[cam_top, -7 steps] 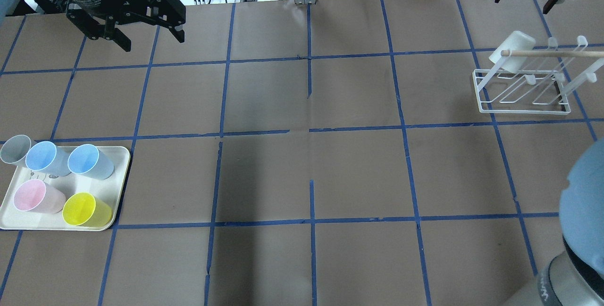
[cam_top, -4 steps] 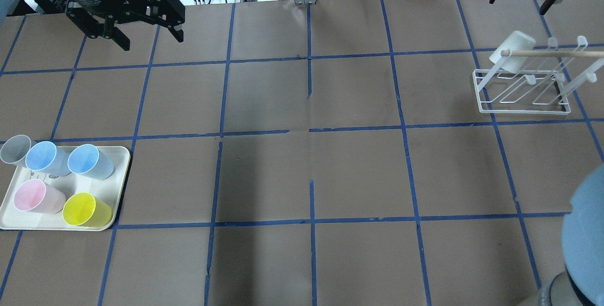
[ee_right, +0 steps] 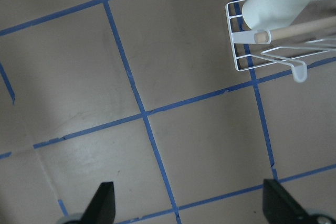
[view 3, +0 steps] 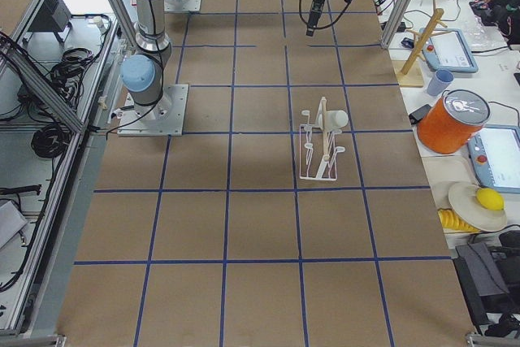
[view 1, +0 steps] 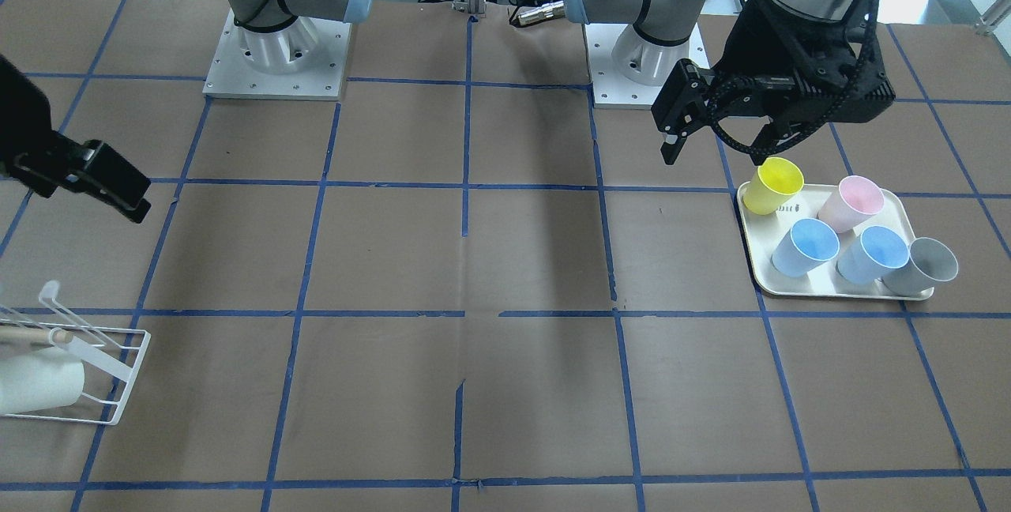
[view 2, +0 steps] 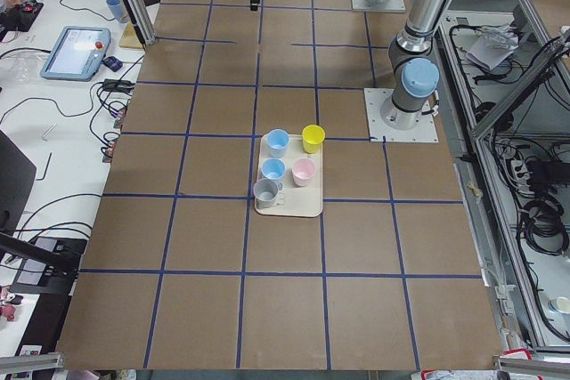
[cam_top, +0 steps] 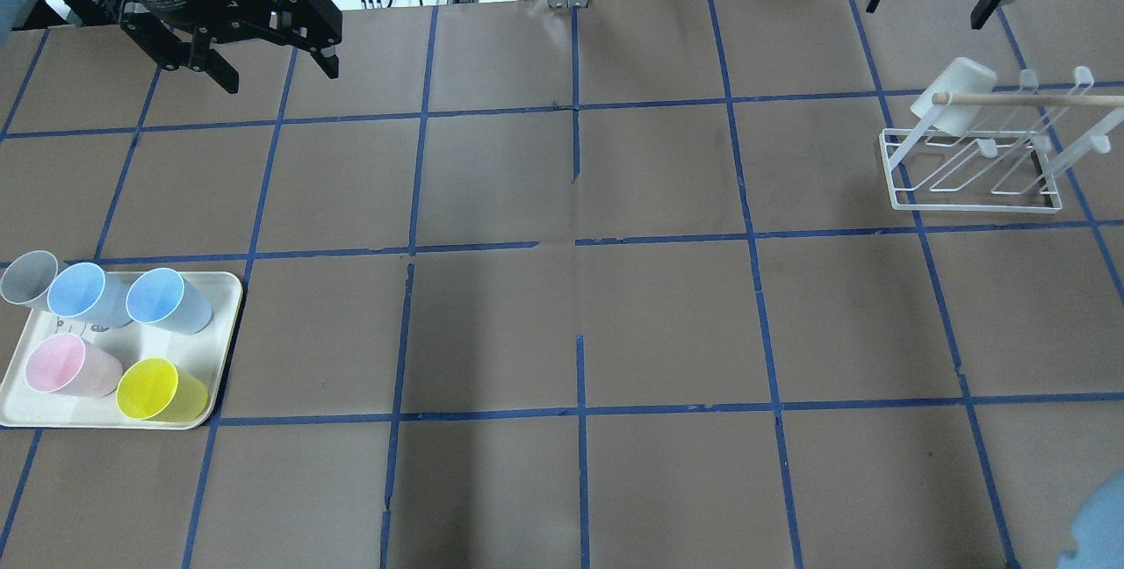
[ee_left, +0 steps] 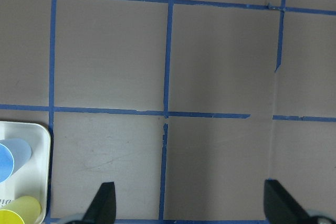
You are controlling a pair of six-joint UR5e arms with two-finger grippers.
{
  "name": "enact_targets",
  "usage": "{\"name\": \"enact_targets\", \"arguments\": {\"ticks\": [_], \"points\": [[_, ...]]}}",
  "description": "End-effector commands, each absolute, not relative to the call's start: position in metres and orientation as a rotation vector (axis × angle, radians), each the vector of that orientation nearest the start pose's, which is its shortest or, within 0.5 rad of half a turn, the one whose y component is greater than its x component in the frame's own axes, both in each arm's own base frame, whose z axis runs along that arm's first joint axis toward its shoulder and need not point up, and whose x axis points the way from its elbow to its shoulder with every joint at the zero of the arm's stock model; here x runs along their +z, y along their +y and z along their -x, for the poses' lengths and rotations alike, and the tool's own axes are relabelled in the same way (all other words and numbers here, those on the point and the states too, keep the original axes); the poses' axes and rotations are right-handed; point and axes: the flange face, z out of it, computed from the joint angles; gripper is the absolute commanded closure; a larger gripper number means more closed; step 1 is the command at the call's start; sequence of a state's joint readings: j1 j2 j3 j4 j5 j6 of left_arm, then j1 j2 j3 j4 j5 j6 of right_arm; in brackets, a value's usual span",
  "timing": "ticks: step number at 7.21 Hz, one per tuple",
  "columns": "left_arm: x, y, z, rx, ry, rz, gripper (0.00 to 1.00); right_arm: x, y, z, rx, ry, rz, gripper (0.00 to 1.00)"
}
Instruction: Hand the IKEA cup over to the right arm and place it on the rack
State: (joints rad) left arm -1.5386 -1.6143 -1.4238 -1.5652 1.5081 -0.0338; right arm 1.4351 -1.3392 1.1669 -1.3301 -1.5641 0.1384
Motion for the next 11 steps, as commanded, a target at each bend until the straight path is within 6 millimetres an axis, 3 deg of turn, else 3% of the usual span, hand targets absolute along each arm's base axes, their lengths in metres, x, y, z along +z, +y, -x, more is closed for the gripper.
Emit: {"name": "enact_targets", "arguments": {"ticks": [1, 2, 4, 7, 9, 11], "points": [[0.538, -0.523, 0.123, -0.167, 3.197, 0.1, 0.0, 0.551, -0.547, -0.07, 0.149, 3.101, -0.412, 0.0], [0.536, -0.523, 0.122, -0.162, 3.196, 0.101, 0.0, 0.553, -0.519, -0.074, 0.137, 3.097, -0.414, 0.0], [0.535, -0.523, 0.122, -0.159, 3.193, 0.098, 0.0, 0.539, -0.467, -0.08, 0.135, 3.089, -0.502, 0.0], [0.536, -0.522, 0.122, -0.159, 3.193, 0.098, 0.0, 0.531, -0.457, -0.102, 0.102, 3.107, -0.425, 0.0], [0.534, -0.523, 0.121, -0.155, 3.191, 0.101, 0.0, 0.532, -0.437, -0.116, 0.095, 3.11, -0.387, 0.0], [0.532, -0.524, 0.117, -0.145, 3.149, 0.103, 0.0, 0.521, -0.432, -0.117, 0.081, 3.113, -0.339, 0.0]]}}
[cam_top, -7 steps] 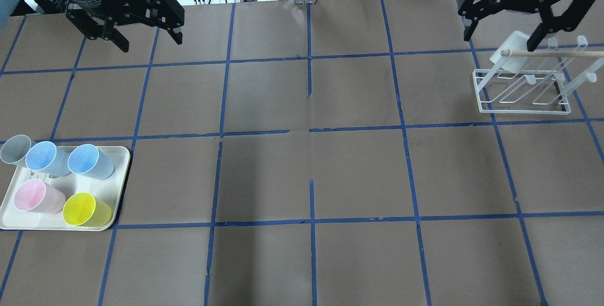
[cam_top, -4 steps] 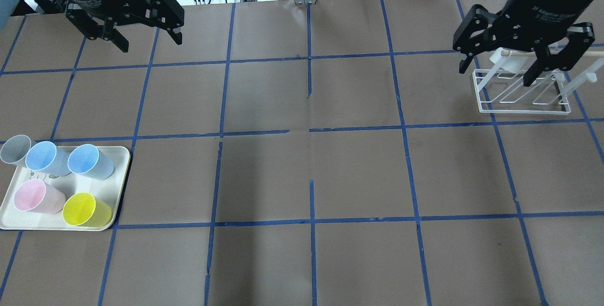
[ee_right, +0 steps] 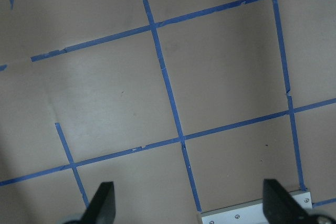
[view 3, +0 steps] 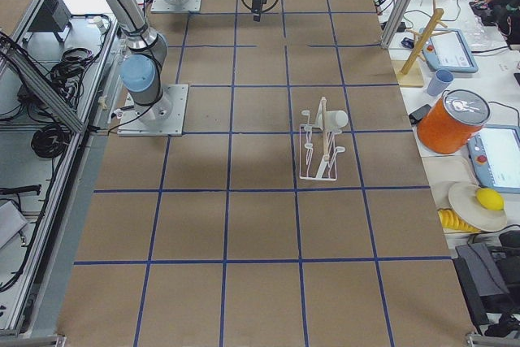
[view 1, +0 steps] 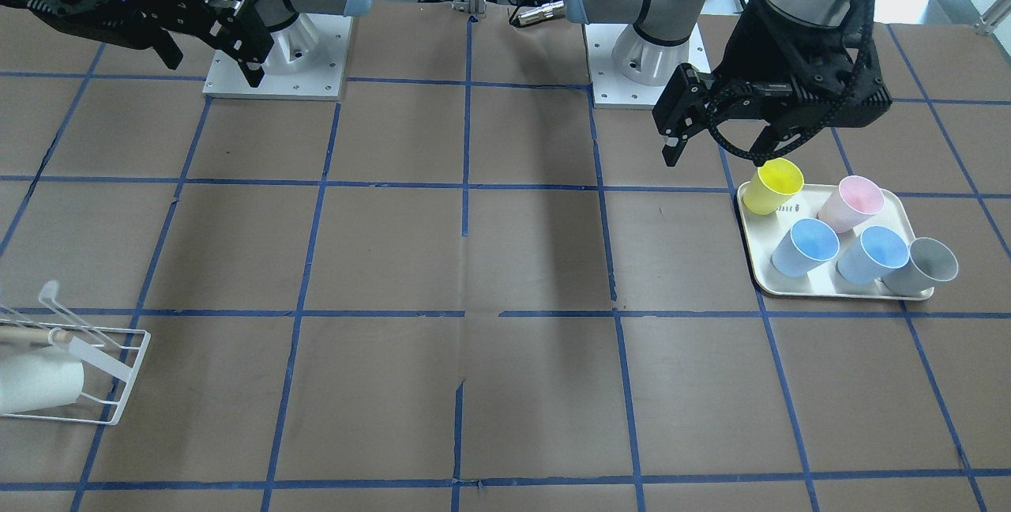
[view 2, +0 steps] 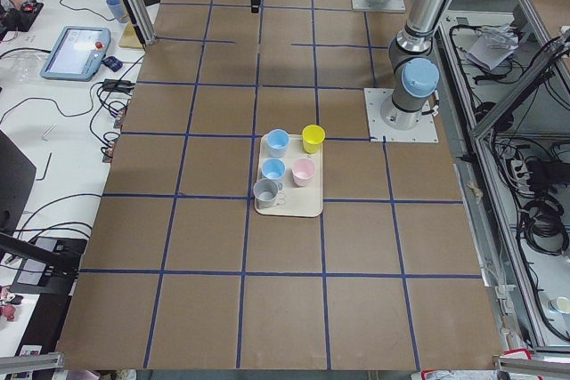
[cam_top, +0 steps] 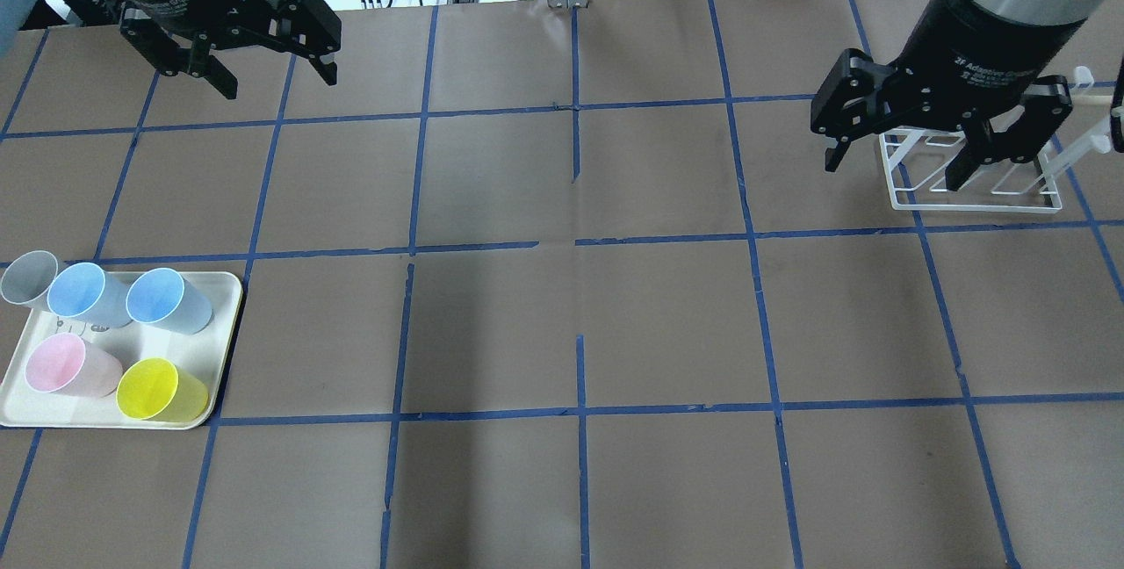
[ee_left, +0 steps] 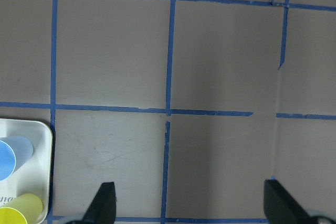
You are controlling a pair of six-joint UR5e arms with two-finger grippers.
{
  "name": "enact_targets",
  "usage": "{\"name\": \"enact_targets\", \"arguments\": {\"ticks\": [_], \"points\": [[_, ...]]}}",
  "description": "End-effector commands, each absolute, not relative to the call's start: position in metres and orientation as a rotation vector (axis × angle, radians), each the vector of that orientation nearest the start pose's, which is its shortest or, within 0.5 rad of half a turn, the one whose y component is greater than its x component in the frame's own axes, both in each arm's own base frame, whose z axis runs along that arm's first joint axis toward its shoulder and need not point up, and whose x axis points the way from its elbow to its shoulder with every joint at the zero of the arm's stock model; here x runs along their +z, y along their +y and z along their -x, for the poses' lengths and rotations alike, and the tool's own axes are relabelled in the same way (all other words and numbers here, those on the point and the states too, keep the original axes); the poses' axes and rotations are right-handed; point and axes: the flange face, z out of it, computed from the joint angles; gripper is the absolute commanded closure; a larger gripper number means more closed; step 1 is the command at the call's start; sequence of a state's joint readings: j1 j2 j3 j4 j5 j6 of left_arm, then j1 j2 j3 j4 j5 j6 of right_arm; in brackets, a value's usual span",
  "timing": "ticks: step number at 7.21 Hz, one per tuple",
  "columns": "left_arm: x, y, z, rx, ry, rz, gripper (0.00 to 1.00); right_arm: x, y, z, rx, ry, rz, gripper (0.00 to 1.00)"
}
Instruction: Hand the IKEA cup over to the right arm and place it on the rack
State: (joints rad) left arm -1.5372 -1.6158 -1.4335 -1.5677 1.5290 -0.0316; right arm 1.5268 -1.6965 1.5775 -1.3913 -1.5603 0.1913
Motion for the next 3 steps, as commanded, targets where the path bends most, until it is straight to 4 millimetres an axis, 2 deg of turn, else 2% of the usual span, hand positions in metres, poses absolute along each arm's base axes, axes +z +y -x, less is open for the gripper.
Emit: {"name": "enact_targets", "arguments": {"ticks": [1, 3], "points": [[0.5311, -0.5233, 0.1183, -0.143, 3.155, 0.105, 0.0, 0.5199, -0.4329, -0.1174, 0.083, 3.117, -0.298, 0.0], [0.5311, -0.5226, 0.1184, -0.143, 3.155, 0.1, 0.0, 0.5212, -0.4355, -0.1171, 0.063, 3.119, -0.291, 0.0]]}}
